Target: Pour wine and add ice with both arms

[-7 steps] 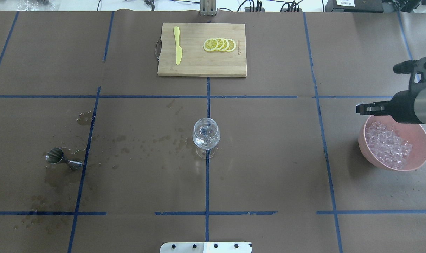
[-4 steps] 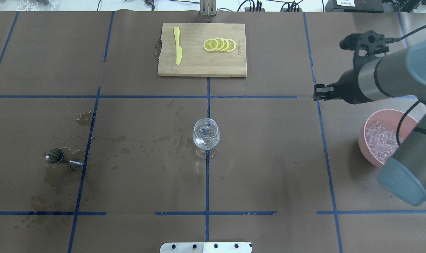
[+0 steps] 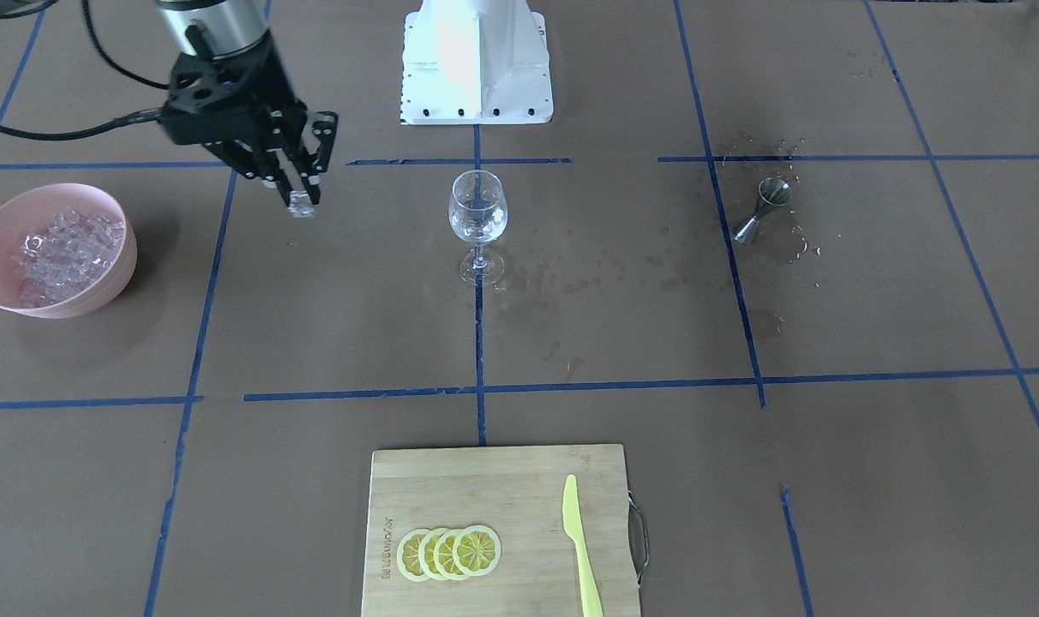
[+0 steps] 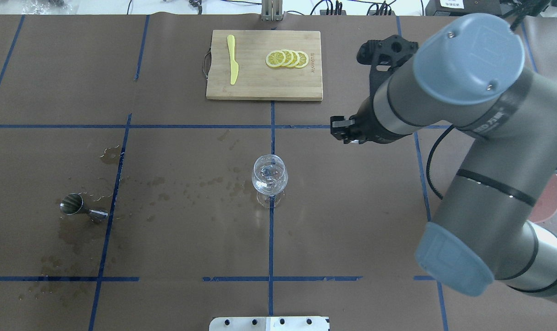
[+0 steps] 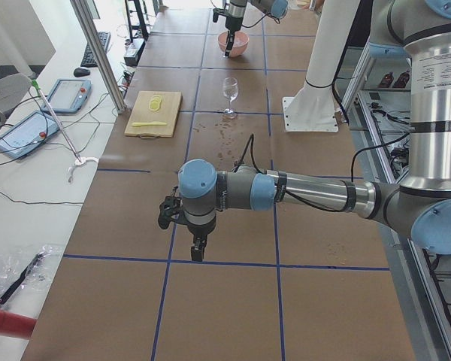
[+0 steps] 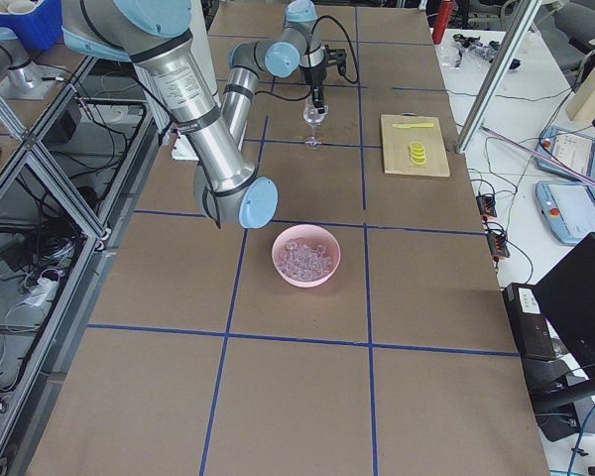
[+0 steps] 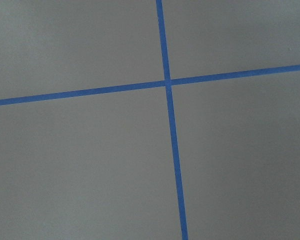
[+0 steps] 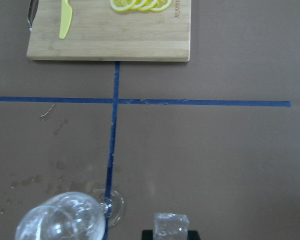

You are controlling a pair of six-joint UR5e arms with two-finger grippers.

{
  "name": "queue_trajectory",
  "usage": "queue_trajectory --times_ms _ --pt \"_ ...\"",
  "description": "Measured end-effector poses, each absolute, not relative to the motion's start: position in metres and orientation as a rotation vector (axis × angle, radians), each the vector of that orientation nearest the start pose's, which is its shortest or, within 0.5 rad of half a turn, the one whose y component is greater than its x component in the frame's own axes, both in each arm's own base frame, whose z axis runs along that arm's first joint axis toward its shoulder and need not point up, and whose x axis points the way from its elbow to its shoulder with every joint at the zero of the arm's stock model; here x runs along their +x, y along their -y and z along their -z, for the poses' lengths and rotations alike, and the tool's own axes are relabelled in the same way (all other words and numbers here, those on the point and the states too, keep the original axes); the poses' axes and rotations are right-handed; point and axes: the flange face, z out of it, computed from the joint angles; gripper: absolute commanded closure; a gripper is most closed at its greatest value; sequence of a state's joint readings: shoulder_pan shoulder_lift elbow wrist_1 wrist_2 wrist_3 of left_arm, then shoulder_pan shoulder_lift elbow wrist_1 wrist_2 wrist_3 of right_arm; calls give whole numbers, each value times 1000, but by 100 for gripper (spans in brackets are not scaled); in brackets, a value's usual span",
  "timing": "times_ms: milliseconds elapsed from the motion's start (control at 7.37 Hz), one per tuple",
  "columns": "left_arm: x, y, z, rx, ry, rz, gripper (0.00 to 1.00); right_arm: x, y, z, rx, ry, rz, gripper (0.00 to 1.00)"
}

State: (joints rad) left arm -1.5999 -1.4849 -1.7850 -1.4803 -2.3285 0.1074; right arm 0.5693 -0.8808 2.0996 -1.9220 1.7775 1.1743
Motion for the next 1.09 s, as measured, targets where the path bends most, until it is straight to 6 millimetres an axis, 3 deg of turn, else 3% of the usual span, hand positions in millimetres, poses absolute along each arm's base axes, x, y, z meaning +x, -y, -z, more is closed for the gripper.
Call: queue_trajectory --times_ms 272,543,815,1086 --pt "-78 453 -605 87 -754 -89 0 -455 385 -74 210 841 -109 100" --pt "-78 453 -606 85 -754 -88 0 -494 381 -52 191 827 -149 100" --pt "-78 453 -606 82 -756 -87 0 -510 376 -49 184 798 -163 100" --pt "-78 453 -607 81 -759 -86 0 -511 374 -54 172 755 -169 83"
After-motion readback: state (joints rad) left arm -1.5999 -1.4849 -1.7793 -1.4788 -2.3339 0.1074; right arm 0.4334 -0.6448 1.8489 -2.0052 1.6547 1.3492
